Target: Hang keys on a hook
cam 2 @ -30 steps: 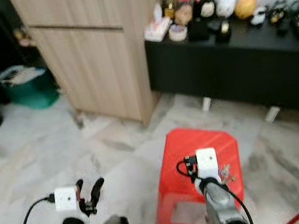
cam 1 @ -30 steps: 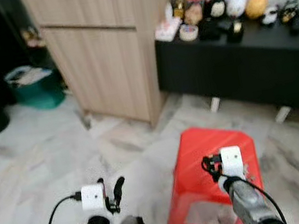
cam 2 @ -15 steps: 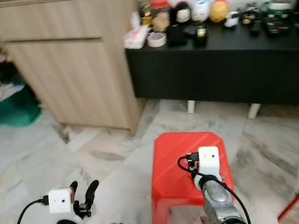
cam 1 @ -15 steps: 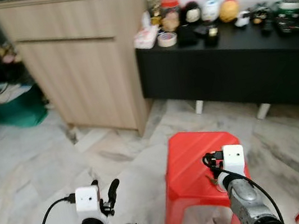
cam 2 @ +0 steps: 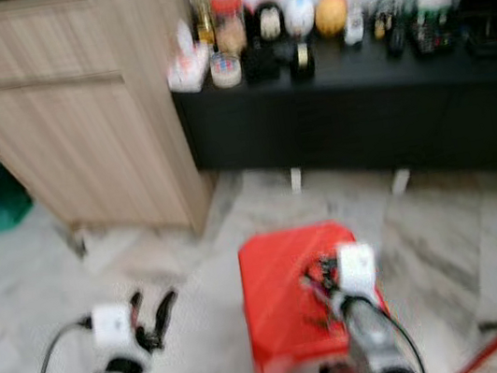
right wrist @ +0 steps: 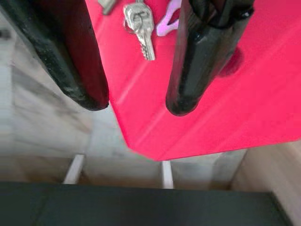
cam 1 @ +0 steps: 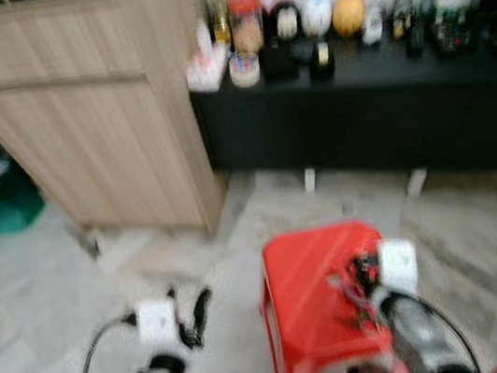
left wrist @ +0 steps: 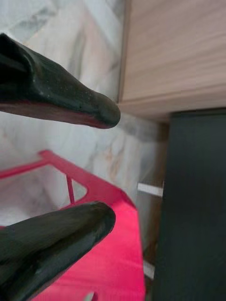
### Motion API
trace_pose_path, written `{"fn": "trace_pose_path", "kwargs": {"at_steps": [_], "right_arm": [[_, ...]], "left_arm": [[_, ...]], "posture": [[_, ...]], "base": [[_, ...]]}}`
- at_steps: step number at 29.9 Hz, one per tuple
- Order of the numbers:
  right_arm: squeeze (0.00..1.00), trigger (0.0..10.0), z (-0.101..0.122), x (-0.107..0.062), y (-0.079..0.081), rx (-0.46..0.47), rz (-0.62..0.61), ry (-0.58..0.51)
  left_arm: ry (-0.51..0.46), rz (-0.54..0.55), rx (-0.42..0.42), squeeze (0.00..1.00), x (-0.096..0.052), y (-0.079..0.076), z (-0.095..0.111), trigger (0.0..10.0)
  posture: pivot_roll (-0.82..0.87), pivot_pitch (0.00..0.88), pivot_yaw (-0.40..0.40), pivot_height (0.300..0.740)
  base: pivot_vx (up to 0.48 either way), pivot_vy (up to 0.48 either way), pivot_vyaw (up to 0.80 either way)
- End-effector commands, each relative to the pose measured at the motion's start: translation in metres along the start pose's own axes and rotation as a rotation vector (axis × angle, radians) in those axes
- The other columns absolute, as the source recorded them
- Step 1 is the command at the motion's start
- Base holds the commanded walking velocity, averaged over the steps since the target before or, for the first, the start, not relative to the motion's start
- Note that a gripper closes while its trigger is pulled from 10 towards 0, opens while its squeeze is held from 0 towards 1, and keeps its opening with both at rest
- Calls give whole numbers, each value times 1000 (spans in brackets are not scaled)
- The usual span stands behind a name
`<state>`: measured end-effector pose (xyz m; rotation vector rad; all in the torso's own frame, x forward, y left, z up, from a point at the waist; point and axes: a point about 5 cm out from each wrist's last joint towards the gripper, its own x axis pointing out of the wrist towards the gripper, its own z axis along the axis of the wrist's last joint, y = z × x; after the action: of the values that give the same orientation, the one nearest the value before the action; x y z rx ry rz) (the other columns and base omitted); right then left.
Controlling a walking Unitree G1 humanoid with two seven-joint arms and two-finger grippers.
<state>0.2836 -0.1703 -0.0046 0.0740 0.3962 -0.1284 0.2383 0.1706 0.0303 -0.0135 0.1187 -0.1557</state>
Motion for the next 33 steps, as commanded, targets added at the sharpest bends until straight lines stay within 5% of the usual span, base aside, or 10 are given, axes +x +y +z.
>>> {"fn": "trace_pose_path", "kwargs": {"at_steps": [1,18,27,33], "right_arm": [[0,10000,-4,-1,6,4,7,27],[0,10000,-9,7,-7,8,-37,222],[0,10000,14,17,9,-10,26,177],[0,10000,18,19,9,-28,31,171]], "left_arm": [[13,19,5,0,-4,7,-2,10000],[24,-1,18,0,-3,4,-2,10000],[-58,-19,7,0,24,-1,24,10000],[-90,-10,-11,0,26,-3,32,10000]], "posture": [[80,64,-13,623],[85,89,-4,623],[98,130,-6,623],[103,163,-8,623]], "base": [[0,0,0],[0,0,0],[0,0,0],[0,0,0]]}}
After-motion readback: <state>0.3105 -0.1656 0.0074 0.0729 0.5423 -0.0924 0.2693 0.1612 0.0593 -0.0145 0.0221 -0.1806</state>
